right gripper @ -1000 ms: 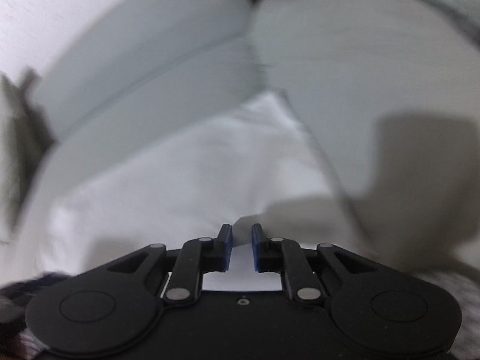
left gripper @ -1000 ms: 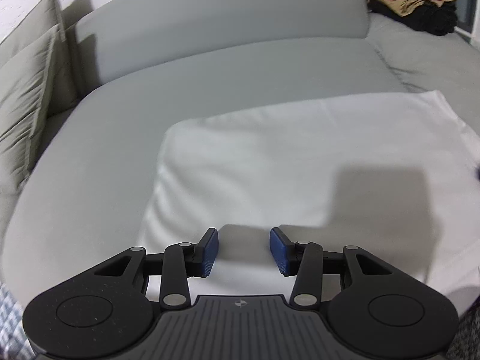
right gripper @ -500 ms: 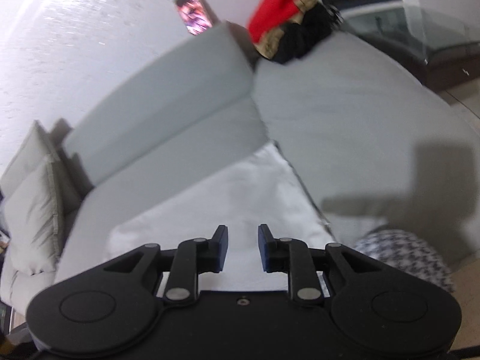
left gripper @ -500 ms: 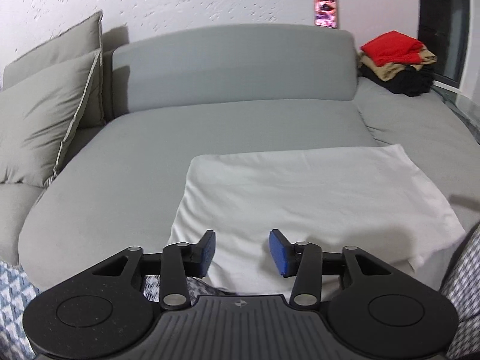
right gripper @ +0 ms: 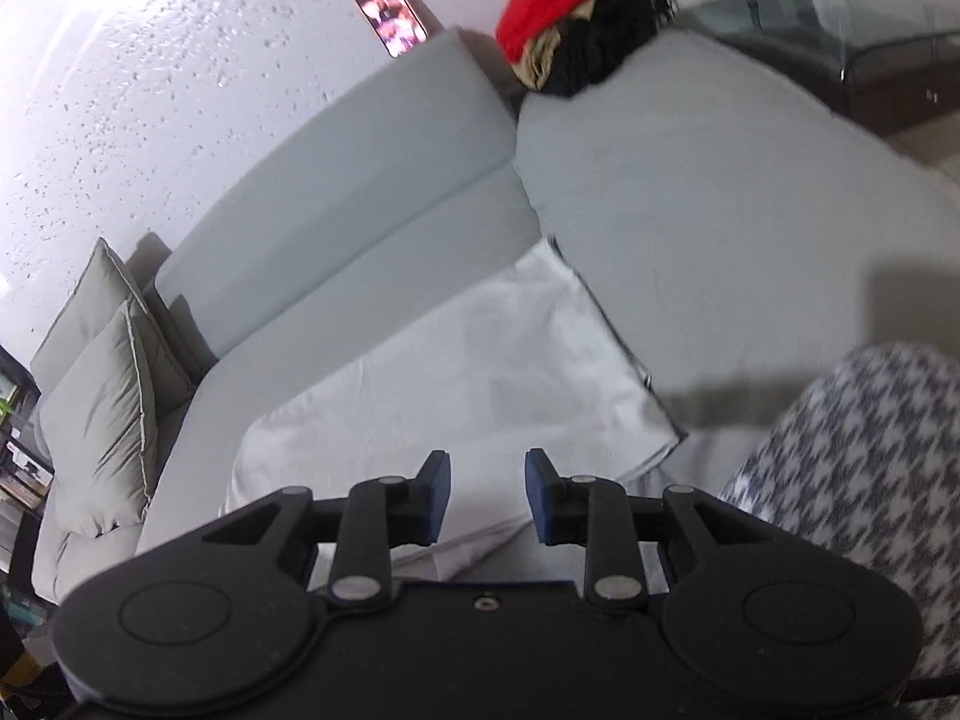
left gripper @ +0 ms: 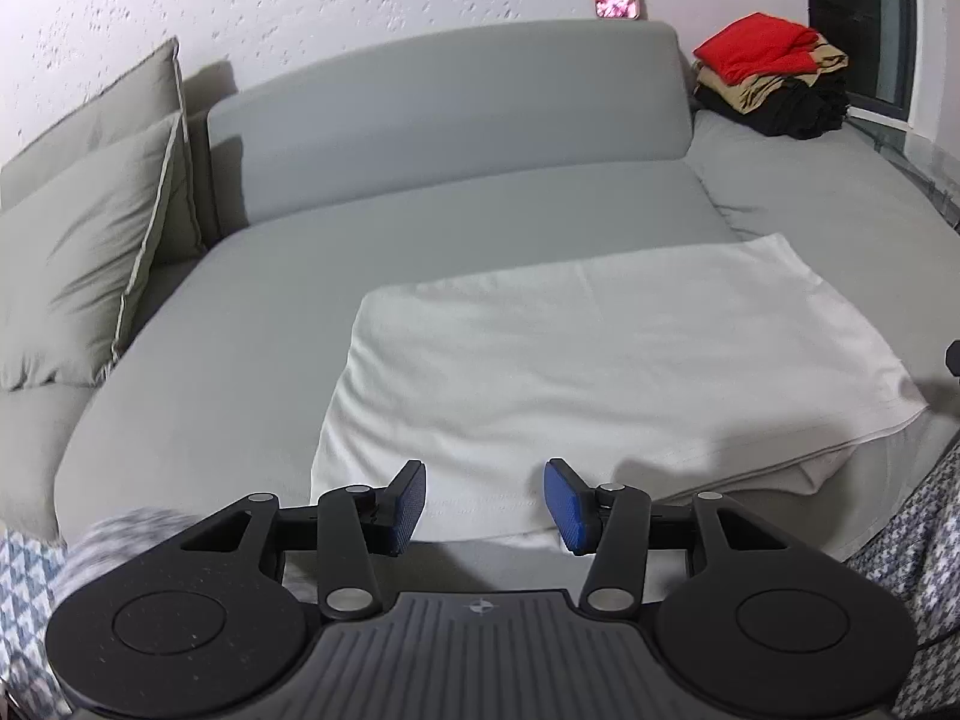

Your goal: Fold clothes

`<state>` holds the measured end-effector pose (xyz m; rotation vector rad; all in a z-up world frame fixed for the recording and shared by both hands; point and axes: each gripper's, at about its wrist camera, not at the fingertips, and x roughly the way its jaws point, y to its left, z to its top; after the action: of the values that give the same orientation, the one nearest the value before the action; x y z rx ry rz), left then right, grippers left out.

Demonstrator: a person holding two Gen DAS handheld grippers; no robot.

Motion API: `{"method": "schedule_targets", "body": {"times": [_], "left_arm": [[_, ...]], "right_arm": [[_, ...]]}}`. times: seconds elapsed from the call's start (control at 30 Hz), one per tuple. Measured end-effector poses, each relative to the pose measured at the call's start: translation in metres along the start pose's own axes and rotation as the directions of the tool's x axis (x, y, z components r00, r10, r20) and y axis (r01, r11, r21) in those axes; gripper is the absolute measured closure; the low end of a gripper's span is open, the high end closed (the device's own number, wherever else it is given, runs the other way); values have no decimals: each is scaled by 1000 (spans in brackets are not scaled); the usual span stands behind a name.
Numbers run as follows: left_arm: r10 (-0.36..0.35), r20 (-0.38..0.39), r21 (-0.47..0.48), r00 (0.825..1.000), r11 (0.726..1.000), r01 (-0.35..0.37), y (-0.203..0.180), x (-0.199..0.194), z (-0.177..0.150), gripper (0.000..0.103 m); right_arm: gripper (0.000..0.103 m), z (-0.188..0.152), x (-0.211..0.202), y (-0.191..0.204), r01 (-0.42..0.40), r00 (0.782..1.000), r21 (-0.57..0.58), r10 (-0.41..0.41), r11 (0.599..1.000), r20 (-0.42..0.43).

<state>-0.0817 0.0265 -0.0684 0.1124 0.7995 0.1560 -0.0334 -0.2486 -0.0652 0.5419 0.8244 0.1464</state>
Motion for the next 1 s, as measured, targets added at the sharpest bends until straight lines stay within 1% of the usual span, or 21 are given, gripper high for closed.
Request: {"method": "schedule_targets", "body": {"times": [0.13, 0.23, 0.27, 0.4, 0.47, 0.53, 0.6, 0.63, 0.67, 0.73, 0.8, 0.87, 0.93, 1.0], "left_arm": [[-2, -39, -33, 999, 999, 1, 8, 19, -6, 55], [0, -45, -35, 999, 999, -2, 13, 32, 1, 55], [10, -33, -24, 999, 1000, -11, 12, 37, 7, 55], [91, 17, 19, 996, 996, -92, 9, 63, 31, 55], [124, -12, 2, 992, 992, -124, 12, 81, 36, 55], [142, -56, -15, 988, 990, -143, 16, 94, 32, 55], [168, -114, -5, 979, 985, -170, 19, 106, 21, 54], [182, -125, 8, 975, 983, -183, 19, 107, 14, 53], [189, -113, 23, 975, 982, -188, 19, 103, 9, 53], [191, -125, 55, 974, 981, -186, 17, 91, 3, 53], [175, -142, 66, 974, 984, -167, 17, 79, -5, 53], [131, -136, 38, 982, 991, -127, 20, 65, -14, 54], [84, -98, -16, 992, 996, -86, 26, 52, -19, 53], [62, -54, -60, 997, 996, -65, 29, 41, -20, 53]], "right_arm": [[75, -4, 18, 2, 25, 999, -12, -26, 1000, -35], [75, -4, 33, 5, 43, 998, -20, -44, 999, -51], [75, -3, 40, 7, 49, 997, -32, -51, 998, -61], [75, 6, 69, 23, 71, 992, -119, -82, 990, -93], [75, 11, 84, 33, 81, 991, -164, -97, 983, -96], [75, 11, 96, 37, 96, 988, -190, -116, 977, -99], [75, 5, 103, 35, 114, 986, -215, -137, 970, -97], [74, 1, 106, 33, 123, 984, -227, -148, 966, -96], [74, -2, 109, 32, 132, 983, -239, -159, 962, -95], [73, -10, 109, 30, 139, 980, -268, -170, 953, -99], [73, -21, 95, 27, 128, 980, -290, -166, 948, -109], [71, -28, 78, 19, 102, 982, -269, -140, 958, -126], [70, -34, 60, 7, 31, 992, -223, -57, 974, -111], [65, -39, 46, -4, -17, 998, -181, 6, 983, -66]]}}
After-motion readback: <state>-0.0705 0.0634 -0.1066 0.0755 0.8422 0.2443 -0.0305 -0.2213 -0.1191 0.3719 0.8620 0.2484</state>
